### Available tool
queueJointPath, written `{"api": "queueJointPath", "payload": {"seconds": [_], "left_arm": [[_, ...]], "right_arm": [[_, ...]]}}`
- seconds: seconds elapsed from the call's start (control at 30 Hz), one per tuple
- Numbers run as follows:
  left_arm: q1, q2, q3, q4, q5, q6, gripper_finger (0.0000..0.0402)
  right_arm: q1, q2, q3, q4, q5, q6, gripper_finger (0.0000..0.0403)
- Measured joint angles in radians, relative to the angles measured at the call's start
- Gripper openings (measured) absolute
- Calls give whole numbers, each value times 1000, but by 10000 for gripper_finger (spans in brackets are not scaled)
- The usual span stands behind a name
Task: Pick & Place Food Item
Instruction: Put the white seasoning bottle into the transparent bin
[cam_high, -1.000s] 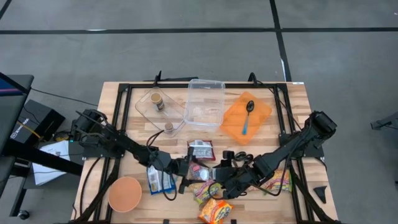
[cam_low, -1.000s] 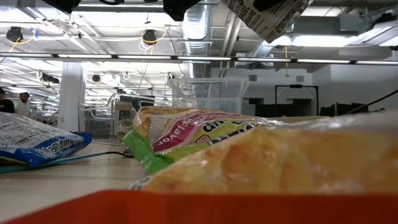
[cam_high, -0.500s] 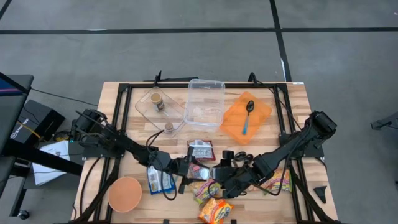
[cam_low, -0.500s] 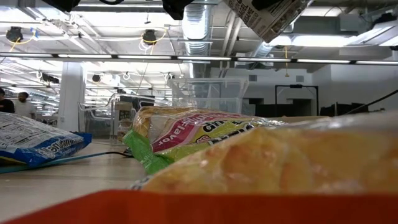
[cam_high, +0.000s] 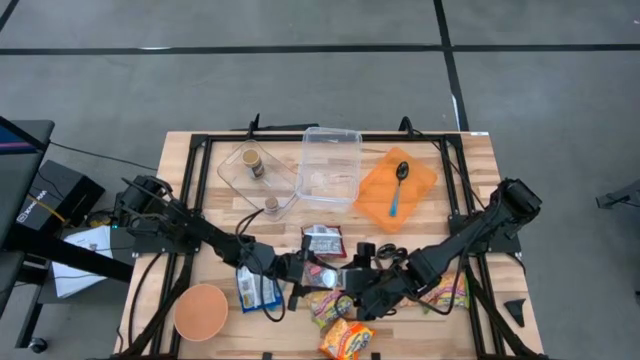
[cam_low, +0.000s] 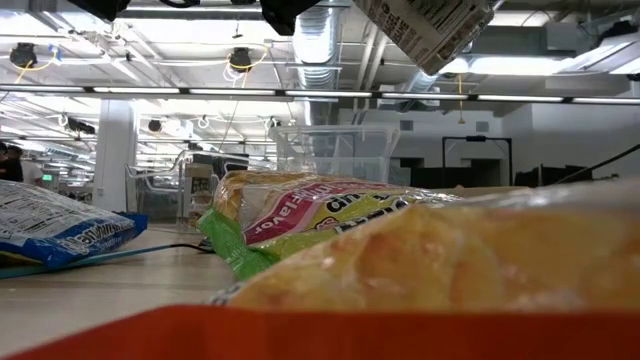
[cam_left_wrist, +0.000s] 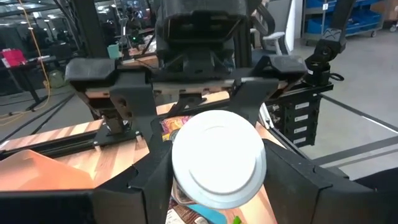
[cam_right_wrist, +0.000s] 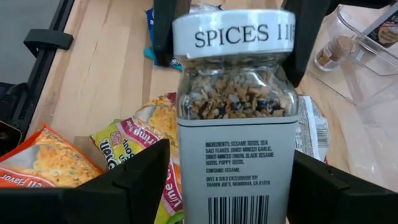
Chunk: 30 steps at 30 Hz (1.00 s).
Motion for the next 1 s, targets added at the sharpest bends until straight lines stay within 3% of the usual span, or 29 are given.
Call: {"api": "queueJointPath", "payload": {"seconds": [0.6,0.77,1.0], "left_arm": [[24,0,-1,-81,-15,-47,198],[27,-5,-1,-106,-9,-54,198],[28,-48,-1,-187,-71,-73,198]], "right_arm": [[36,0,1,-264,18,231,356],[83,0,1,-325,32,334,361],[170,0,-6,-364,131,477,355]]}}
